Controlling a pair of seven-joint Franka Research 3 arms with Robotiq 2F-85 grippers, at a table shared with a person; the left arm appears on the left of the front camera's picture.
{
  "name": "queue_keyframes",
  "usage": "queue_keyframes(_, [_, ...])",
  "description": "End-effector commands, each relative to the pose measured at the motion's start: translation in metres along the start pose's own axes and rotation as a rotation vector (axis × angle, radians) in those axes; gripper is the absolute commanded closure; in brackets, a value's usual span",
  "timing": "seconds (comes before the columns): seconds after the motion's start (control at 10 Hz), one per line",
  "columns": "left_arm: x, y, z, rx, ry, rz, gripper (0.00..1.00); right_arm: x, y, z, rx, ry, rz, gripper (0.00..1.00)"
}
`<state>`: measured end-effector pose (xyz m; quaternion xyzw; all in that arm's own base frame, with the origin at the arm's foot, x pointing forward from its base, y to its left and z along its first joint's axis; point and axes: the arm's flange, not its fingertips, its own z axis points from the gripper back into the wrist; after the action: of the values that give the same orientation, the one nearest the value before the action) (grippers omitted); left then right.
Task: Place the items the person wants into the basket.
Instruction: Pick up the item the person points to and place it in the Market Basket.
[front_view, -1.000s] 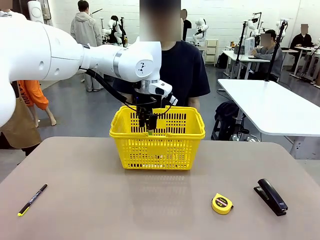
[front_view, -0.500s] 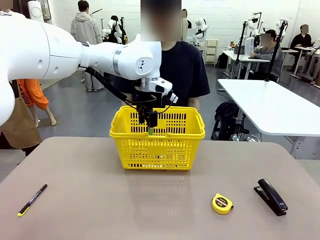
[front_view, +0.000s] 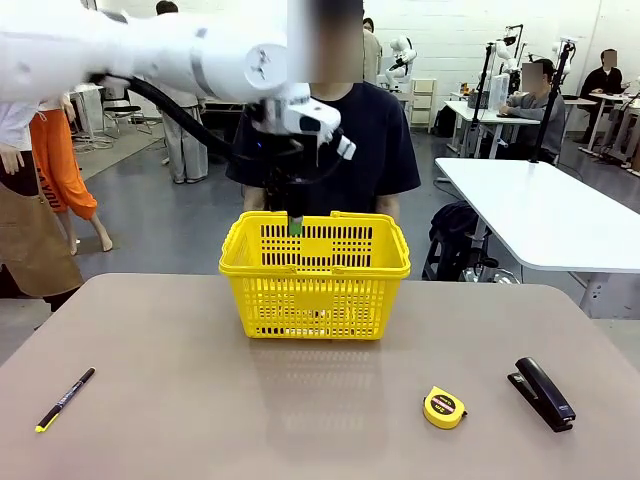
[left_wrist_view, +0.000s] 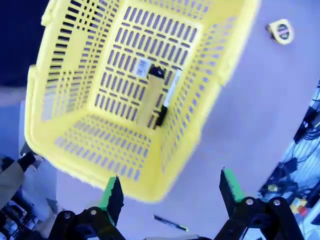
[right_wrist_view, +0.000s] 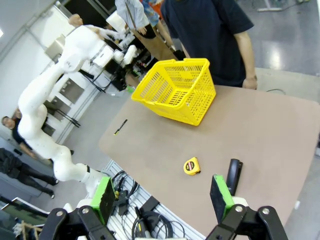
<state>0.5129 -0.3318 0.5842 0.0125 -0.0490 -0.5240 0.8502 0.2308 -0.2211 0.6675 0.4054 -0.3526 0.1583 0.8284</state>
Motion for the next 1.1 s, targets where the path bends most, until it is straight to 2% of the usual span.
queue_keyframes(0.0, [-0.083, -0.031, 0.015, -0.048, -0.044, -0.002, 0.00, 0.002, 0.001, 0.000, 0.023, -0.021, 0.017, 0.00])
queue_keyframes(0.1, [-0.112, -0.038, 0.018, -0.058, -0.039, 0.028, 0.00, 0.002, 0.001, 0.000, 0.023, -0.021, 0.017, 0.00])
queue_keyframes(0.4, [-0.183, -0.046, 0.032, -0.043, -0.127, 0.114, 0.00, 0.002, 0.001, 0.000, 0.023, -0.021, 0.017, 0.00])
queue_keyframes(0.6, [-0.195, -0.051, 0.041, -0.032, -0.138, 0.128, 0.00, 0.002, 0.001, 0.000, 0.023, -0.021, 0.017, 0.00])
queue_keyframes(1.0, [-0.185, -0.051, 0.040, -0.042, -0.109, 0.169, 0.00, 0.002, 0.001, 0.000, 0.023, -0.021, 0.017, 0.00])
